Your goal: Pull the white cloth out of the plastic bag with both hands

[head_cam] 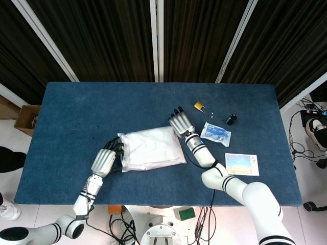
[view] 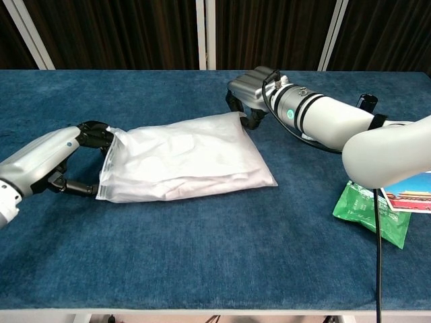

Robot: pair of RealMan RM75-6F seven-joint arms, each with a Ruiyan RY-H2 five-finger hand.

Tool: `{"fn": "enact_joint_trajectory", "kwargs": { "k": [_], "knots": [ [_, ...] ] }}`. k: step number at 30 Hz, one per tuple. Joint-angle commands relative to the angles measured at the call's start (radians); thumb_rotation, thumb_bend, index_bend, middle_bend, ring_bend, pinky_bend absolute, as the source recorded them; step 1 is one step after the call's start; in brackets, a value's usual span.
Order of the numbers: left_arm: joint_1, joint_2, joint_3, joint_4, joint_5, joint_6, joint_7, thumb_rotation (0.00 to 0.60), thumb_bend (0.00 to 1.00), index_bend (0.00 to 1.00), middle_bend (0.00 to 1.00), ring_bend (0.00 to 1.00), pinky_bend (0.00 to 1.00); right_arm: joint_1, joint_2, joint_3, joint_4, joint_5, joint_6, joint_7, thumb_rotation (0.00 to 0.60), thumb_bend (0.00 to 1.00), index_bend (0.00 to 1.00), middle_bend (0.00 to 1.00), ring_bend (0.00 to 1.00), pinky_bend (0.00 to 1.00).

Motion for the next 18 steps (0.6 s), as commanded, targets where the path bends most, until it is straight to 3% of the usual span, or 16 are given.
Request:
{"fn": "enact_joint_trajectory", "kwargs": {
  "k": [1, 9, 18],
  "knots": [
    [0.000, 0.002, 0.000, -0.001, 0.000, 0.000, 0.001, 0.600, 0.50, 0.73, 0.26, 0.06, 0.15, -0.007, -0.011, 0.002, 0.012, -0.005, 0.011, 0.015, 0.600, 0.48, 0.69, 0.44, 0.20, 0.20],
    [0.003, 0.010, -0.002, -0.008, 0.004, 0.008, 0.001, 0.600, 0.50, 0.73, 0.26, 0.06, 0.15, -0.025, -0.024, 0.009, 0.035, -0.025, 0.057, 0.066, 0.600, 0.48, 0.79, 0.44, 0.24, 0.20],
    [0.016, 0.047, -0.004, -0.022, 0.001, 0.024, -0.005, 0.600, 0.50, 0.73, 0.26, 0.06, 0.15, -0.072, 0.040, 0.009, -0.019, -0.050, 0.121, 0.116, 0.600, 0.48, 0.81, 0.45, 0.24, 0.20]
  ]
}}
